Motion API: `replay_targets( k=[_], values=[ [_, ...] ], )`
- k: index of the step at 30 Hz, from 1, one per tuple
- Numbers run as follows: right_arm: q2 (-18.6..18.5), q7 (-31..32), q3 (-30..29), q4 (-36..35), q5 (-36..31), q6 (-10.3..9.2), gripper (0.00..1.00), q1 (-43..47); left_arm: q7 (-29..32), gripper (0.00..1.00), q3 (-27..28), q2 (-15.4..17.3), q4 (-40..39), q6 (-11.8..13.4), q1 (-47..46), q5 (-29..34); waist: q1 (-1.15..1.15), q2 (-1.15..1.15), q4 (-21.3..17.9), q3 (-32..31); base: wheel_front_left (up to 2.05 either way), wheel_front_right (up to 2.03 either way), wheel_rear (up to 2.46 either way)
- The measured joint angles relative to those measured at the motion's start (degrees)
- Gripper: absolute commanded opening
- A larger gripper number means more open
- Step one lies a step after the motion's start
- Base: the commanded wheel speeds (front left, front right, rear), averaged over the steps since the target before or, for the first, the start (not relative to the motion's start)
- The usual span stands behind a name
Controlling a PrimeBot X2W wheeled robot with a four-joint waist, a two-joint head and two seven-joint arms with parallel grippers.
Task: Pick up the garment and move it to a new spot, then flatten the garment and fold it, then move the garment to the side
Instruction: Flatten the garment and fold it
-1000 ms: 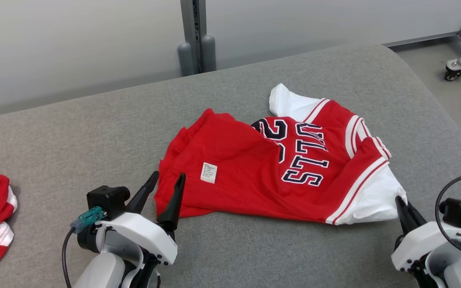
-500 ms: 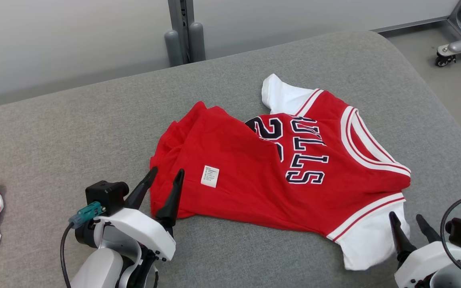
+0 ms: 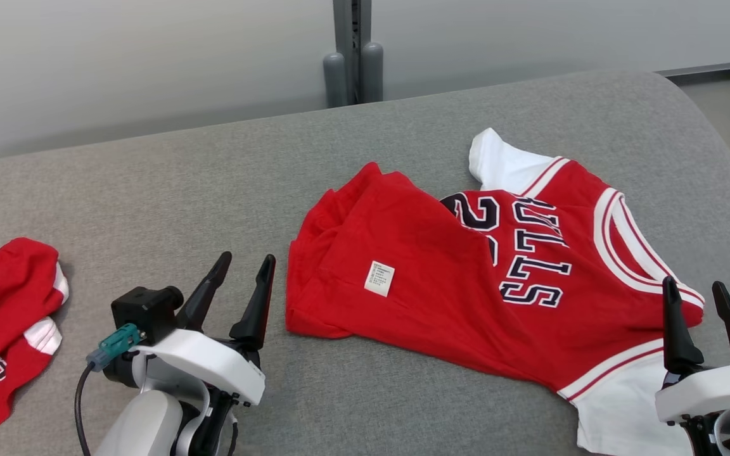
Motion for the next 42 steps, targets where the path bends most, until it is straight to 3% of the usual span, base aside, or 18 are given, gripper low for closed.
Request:
replay_targets(
  k=[11, 18, 29, 42],
  values=[
    [0.02, -2.31, -0.69, -3.37, -0.79, 0.0, 1.0, 0.13, -4.24, 1.0, 3.28, 2.65, -1.7, 1.34, 1.65, -0.02, 0.0, 0.0, 5.77, -1.34, 0.0, 0.0, 0.0],
    [0.07, -2.85, 1.41, -3.3, -0.32, 0.0, 1.0, 1.96, -6.65, 1.0, 4.37, 2.6, -4.67, 2.2, 4.63, 0.51, 0.0, 0.0, 8.4, -1.9, 0.0, 0.0, 0.0],
    [0.05, -6.12, 1.32, -1.19, 1.49, 0.0, 1.0, 3.81, -7.94, 1.0, 7.77, 0.64, -7.72, 3.19, 10.6, 2.0, 0.0, 0.0, 8.29, -1.85, 0.0, 0.0, 0.0],
    [0.07, -5.22, 1.82, -0.57, 1.01, 0.0, 1.0, 3.53, -7.53, 1.0, 5.38, 0.4, -7.14, 1.11, 9.22, 3.97, 0.0, 0.0, 7.86, -2.25, 0.0, 0.0, 0.0]
  ],
)
